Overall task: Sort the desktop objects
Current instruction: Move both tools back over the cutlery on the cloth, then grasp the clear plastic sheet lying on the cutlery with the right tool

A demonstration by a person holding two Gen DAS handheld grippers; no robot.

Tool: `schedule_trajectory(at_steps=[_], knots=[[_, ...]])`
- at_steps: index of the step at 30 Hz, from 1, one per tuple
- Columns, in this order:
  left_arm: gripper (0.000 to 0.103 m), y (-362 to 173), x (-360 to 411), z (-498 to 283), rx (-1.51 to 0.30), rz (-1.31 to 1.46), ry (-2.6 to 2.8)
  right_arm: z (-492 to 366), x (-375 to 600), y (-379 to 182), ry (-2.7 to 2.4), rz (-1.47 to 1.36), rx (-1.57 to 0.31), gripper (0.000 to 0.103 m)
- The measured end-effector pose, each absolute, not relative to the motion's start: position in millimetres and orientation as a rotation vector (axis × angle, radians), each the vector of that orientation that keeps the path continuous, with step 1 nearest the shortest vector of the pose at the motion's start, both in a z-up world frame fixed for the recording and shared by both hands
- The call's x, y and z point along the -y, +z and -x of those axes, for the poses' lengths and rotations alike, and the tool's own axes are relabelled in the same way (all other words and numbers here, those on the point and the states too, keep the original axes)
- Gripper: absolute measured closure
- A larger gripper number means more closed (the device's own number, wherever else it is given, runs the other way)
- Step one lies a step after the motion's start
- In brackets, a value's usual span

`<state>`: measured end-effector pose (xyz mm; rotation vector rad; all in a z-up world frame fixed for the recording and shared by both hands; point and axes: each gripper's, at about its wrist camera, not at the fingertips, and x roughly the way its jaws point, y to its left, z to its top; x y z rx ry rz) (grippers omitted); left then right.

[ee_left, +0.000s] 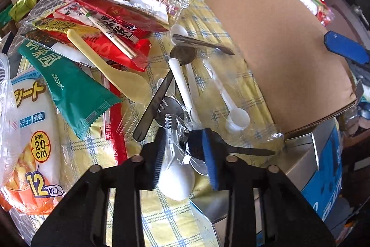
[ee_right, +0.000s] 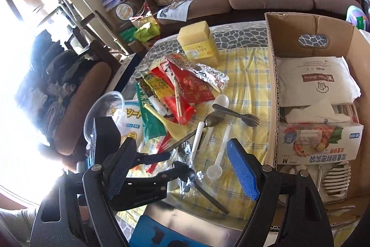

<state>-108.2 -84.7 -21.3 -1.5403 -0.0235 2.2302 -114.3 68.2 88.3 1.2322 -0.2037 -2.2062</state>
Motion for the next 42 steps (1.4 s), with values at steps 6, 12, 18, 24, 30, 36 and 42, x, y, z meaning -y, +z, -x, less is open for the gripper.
schedule_trajectory(at_steps=[6, 12, 18, 24, 30, 36, 42], knots=[[0.096, 11.9, 108.1, 100.7, 0.058, 1.453, 2.300, 113.4, -71.5, 79.7, -2.206, -1.236, 0.236, 0.020], [0.096, 66.6, 164.0, 81.3, 0.131, 1.325, 2.454, 110.1, -66.5, 75.7, -2.202, -1.238, 0.279, 0.019], [0.096, 58.1, 212.1, 44.0, 0.236, 1.316, 2.574, 112.4, -56.6, 76.7, -2.279, -1.242, 0.277, 0.017], [0.096, 26.0, 229.0, 28.2, 0.298, 1.391, 2.555, 110.5, -20.9, 76.0, -2.270, -1.250, 0.159, 0.017], [0.091, 17.3, 220.4, 22.5, 0.218, 1.361, 2.580, 134.9, 0.5, 37.1, -2.242, -1.451, 0.221, 0.019], [0.062, 13.5, 226.3, 18.0, 0.261, 1.307, 2.576, 158.2, -6.0, -7.0, -2.336, -1.655, 0.332, 0.019], [0.062, 14.7, 243.1, 18.8, 0.334, 1.273, 2.546, 171.2, -12.8, -27.5, -2.435, -1.743, 0.328, 0.019]])
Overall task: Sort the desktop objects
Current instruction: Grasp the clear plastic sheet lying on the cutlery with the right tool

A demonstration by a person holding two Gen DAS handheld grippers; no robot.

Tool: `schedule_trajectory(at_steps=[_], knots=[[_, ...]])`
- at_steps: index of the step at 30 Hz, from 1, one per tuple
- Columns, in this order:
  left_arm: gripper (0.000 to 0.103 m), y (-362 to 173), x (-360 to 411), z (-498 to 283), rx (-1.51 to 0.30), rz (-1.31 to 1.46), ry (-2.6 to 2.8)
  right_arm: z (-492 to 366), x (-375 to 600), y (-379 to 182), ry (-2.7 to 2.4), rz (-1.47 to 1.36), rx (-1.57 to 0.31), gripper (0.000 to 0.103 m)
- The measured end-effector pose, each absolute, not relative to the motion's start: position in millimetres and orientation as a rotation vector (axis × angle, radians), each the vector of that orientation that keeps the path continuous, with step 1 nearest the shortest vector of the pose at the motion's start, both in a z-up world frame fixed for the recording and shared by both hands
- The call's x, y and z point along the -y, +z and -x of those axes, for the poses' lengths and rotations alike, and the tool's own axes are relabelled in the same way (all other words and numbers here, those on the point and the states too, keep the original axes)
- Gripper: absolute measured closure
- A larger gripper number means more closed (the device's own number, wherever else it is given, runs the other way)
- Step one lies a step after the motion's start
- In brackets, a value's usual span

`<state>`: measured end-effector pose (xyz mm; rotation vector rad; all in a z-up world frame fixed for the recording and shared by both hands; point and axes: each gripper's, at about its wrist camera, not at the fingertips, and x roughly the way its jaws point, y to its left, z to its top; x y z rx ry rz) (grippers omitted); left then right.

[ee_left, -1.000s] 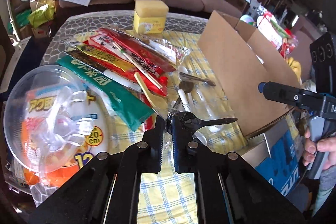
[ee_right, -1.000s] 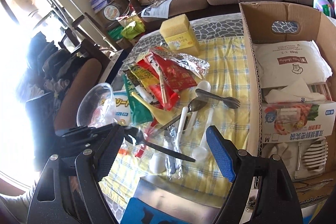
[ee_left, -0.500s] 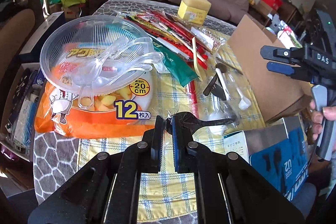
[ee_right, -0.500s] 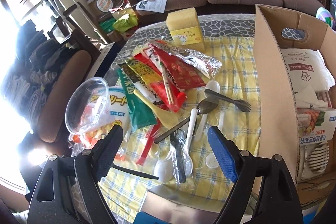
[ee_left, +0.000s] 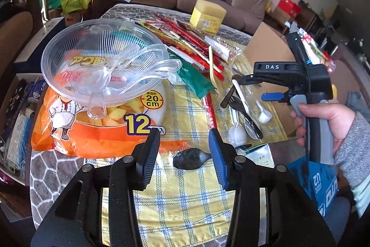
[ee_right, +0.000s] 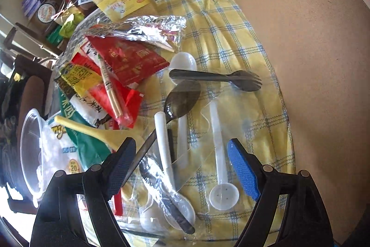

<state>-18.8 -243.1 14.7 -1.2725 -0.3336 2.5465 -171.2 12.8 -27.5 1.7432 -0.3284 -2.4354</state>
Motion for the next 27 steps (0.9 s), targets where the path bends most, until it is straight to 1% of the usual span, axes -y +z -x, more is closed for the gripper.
schedule_trajectory(at_steps=[5, 10, 14, 16, 18, 19, 21, 23, 24, 25, 27], knots=[[0.062, 14.1, 256.7, 20.6, 0.428, 1.282, 2.509, 177.4, -13.3, -34.2, -2.506, -1.775, 0.340, 0.018], [0.062, 19.6, 256.7, 17.2, 0.428, 1.253, 2.505, 177.9, -0.7, -34.9, -2.536, -1.804, 0.248, 0.018], [0.062, 18.4, 252.0, 15.3, 0.422, 1.257, 2.488, 163.9, -3.3, -27.3, -2.520, -1.753, 0.354, 0.019], [0.062, 16.2, 249.9, 15.5, 0.429, 1.267, 2.476, 159.1, -3.3, -30.1, -2.497, -1.765, 0.376, 0.019], [0.062, 14.7, 246.8, 15.9, 0.431, 1.271, 2.468, 158.2, -2.1, -31.4, -2.503, -1.773, 0.348, 0.021], [0.062, 14.4, 245.0, 15.5, 0.423, 1.270, 2.469, 159.4, -2.1, -31.4, -2.512, -1.775, 0.336, 0.027], [0.062, 13.3, 242.1, 14.4, 0.408, 1.269, 2.474, 161.1, -5.8, -31.8, -2.524, -1.783, 0.348, 0.035], [0.062, 11.5, 242.1, 14.6, 0.410, 1.275, 2.471, 163.8, -10.5, -33.6, -2.526, -1.771, 0.355, 0.046], [0.062, 10.6, 242.9, 14.8, 0.417, 1.280, 2.468, 164.6, -12.3, -34.7, -2.520, -1.766, 0.347, 0.048], [0.062, 9.8, 243.7, 15.6, 0.428, 1.285, 2.463, 165.4, -13.3, -36.1, -2.515, -1.774, 0.321, 0.057], [0.062, 8.2, 245.7, 17.1, 0.449, 1.291, 2.454, 165.3, -15.2, -39.7, -2.500, -1.804, 0.287, 0.058]])
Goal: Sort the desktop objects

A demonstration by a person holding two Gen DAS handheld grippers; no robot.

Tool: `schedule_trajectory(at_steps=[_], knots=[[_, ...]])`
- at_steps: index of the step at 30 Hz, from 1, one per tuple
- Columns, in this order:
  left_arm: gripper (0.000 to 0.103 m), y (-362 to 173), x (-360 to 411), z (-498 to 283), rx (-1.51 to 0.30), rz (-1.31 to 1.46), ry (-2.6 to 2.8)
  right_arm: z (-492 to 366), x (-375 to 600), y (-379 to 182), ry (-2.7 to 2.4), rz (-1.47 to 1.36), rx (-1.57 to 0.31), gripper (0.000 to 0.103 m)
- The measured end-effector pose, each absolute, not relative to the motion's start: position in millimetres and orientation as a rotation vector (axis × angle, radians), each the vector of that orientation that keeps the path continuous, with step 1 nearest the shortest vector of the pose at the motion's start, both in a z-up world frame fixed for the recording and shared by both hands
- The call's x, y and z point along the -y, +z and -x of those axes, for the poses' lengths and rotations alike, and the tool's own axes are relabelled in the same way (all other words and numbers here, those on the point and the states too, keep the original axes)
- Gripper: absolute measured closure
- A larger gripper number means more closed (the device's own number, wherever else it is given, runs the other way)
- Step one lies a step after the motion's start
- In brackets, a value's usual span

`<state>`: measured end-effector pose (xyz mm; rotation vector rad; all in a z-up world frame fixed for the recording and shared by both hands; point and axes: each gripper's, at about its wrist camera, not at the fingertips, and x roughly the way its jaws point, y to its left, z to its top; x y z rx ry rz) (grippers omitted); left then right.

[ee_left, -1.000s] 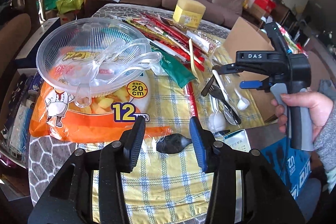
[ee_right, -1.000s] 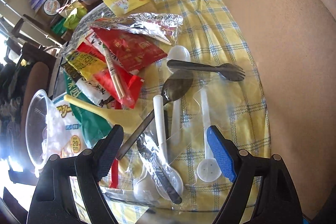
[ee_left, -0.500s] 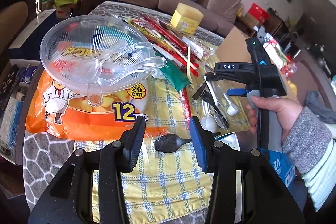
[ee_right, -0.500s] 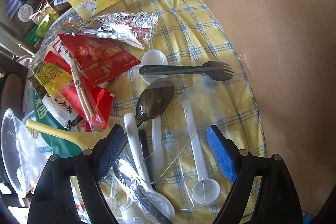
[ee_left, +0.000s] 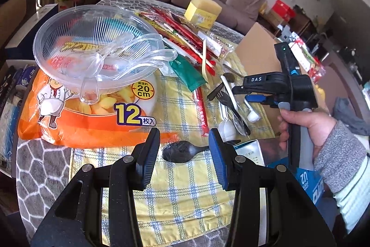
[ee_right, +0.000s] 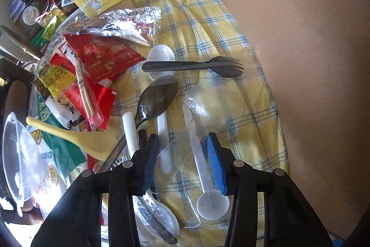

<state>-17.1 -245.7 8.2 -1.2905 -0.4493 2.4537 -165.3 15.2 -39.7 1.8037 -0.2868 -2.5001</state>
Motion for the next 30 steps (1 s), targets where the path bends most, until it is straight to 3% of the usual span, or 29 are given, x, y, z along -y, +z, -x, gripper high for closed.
schedule_trajectory(at_steps=[6, 11, 18, 20, 30], knots=[[0.062, 6.1, 241.5, 15.9, 0.431, 1.296, 2.449, 169.3, -20.7, -42.4, -2.498, -1.822, 0.345, 0.054], [0.062, 5.1, 241.7, 14.9, 0.440, 1.297, 2.432, 166.6, -10.8, -37.8, -2.493, -1.777, 0.245, 0.076], [0.062, 2.4, 241.2, 13.8, 0.474, 1.303, 2.394, 145.8, 1.7, -14.7, -2.443, -1.662, 0.204, 0.081], [0.062, 1.2, 241.0, 13.7, 0.491, 1.304, 2.370, 137.8, 6.7, -5.0, -2.413, -1.624, 0.211, 0.089], [0.061, -14.4, 241.7, 21.1, 0.651, 1.339, 2.201, 116.3, 18.1, 17.7, -2.318, -1.552, 0.182, 0.090]])
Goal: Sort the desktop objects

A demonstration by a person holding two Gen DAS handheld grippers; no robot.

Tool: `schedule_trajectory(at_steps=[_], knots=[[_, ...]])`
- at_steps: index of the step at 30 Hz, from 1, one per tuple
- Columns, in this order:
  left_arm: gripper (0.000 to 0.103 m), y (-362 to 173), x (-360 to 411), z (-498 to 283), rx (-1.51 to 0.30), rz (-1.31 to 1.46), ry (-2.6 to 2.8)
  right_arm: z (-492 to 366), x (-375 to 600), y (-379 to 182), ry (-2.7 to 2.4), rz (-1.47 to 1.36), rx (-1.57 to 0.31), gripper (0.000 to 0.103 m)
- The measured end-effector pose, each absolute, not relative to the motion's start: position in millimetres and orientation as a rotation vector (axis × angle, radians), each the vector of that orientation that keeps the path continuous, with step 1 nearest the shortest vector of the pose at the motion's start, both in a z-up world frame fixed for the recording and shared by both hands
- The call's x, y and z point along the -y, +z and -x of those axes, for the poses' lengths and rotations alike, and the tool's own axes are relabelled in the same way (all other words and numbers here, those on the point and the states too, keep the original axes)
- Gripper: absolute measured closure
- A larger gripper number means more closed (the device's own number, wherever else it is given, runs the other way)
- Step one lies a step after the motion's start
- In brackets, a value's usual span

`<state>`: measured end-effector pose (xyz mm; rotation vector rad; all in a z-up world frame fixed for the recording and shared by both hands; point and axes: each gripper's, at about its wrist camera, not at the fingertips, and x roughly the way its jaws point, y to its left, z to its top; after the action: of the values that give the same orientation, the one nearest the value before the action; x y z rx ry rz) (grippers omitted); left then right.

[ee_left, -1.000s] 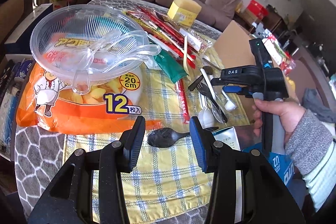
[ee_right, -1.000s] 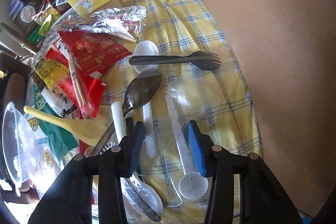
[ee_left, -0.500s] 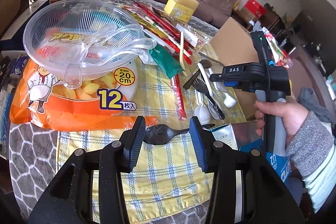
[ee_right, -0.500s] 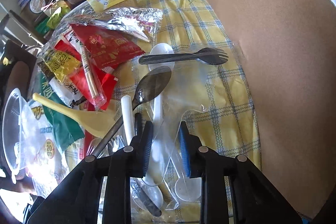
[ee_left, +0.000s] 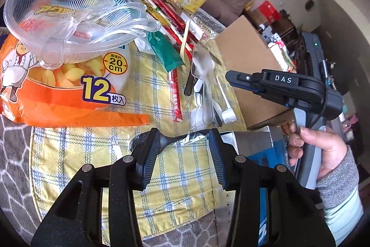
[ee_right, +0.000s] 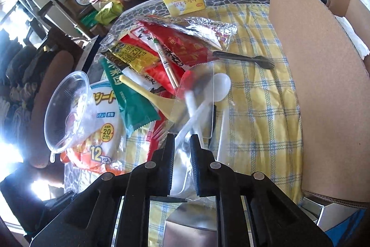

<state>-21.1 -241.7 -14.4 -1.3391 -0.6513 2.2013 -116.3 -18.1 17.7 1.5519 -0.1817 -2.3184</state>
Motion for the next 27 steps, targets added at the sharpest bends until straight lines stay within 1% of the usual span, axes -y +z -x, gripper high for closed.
schedule_trajectory(at_steps=[2, 3, 4, 6, 7, 8, 10, 12, 13, 16, 18, 19, 20, 21, 22, 24, 25, 26, 27], knots=[[0.061, -13.6, 237.8, 20.7, 0.621, 1.338, 2.212, 114.8, 14.1, 14.8, -2.325, -1.564, 0.189, 0.089], [0.061, -13.5, 235.3, 20.8, 0.618, 1.339, 2.208, 115.4, 11.0, 13.4, -2.337, -1.564, 0.208, 0.087], [0.061, -12.9, 233.7, 21.8, 0.617, 1.343, 2.205, 116.9, 7.7, 11.5, -2.341, -1.562, 0.241, 0.086], [0.061, -7.7, 227.3, 25.0, 0.573, 1.341, 2.230, 122.8, 1.5, 6.1, -2.331, -1.572, 0.320, 0.073], [0.061, -3.4, 223.5, 26.8, 0.537, 1.337, 2.248, 126.8, -1.0, 3.7, -2.336, -1.578, 0.346, 0.058], [0.061, 0.6, 218.5, 28.9, 0.504, 1.332, 2.261, 131.8, -2.6, 1.7, -2.341, -1.582, 0.368, 0.052], [0.057, 5.3, 207.1, 35.9, 0.458, 1.331, 2.260, 143.6, -3.4, 0.1, -2.363, -1.578, 0.377, 0.052], [0.056, 6.4, 194.3, 44.2, 0.406, 1.348, 2.260, 156.3, -1.7, 0.8, -2.379, -1.563, 0.379, 0.052], [0.056, 6.1, 186.4, 48.9, 0.374, 1.355, 2.264, 162.2, 0.8, -0.5, -2.376, -1.570, 0.370, 0.050], [0.056, 0.5, 163.8, 60.3, 0.286, 1.384, 2.245, 176.0, 14.5, -7.6, -2.340, -1.604, 0.286, 0.047], [0.056, -6.8, 150.0, 66.0, 0.225, 1.409, 2.233, 182.2, 23.9, -12.1, -2.331, -1.622, 0.198, 0.046], [0.056, -10.0, 145.7, 66.6, 0.204, 1.419, 2.231, 185.2, 28.0, -14.5, -2.327, -1.634, 0.156, 0.041], [0.056, -13.1, 142.5, 67.9, 0.197, 1.426, 2.225, 188.3, 31.6, -18.0, -2.324, -1.653, 0.109, 0.033], [0.056, -16.5, 140.4, 69.4, 0.195, 1.436, 2.219, 191.3, 35.1, -22.4, -2.318, -1.675, 0.065, 0.030], [0.056, -19.6, 138.7, 70.4, 0.192, 1.446, 2.216, 193.8, 38.1, -27.7, -2.304, -1.692, 0.031, 0.029], [0.056, -24.9, 135.6, 70.9, 0.188, 1.463, 2.211, 195.7, 44.0, -34.9, -2.283, -1.705, -0.023, 0.029], [0.056, -26.5, 134.5, 71.3, 0.191, 1.471, 2.207, 195.5, 45.6, -36.8, -2.281, -1.700, -0.048, 0.035], [0.056, -28.1, 134.1, 71.8, 0.200, 1.476, 2.201, 195.1, 46.2, -37.3, -2.282, -1.691, -0.062, 0.047], [0.056, -29.4, 133.6, 74.2, 0.213, 1.480, 2.194, 194.7, 45.1, -36.4, -2.288, -1.682, -0.062, 0.047]])
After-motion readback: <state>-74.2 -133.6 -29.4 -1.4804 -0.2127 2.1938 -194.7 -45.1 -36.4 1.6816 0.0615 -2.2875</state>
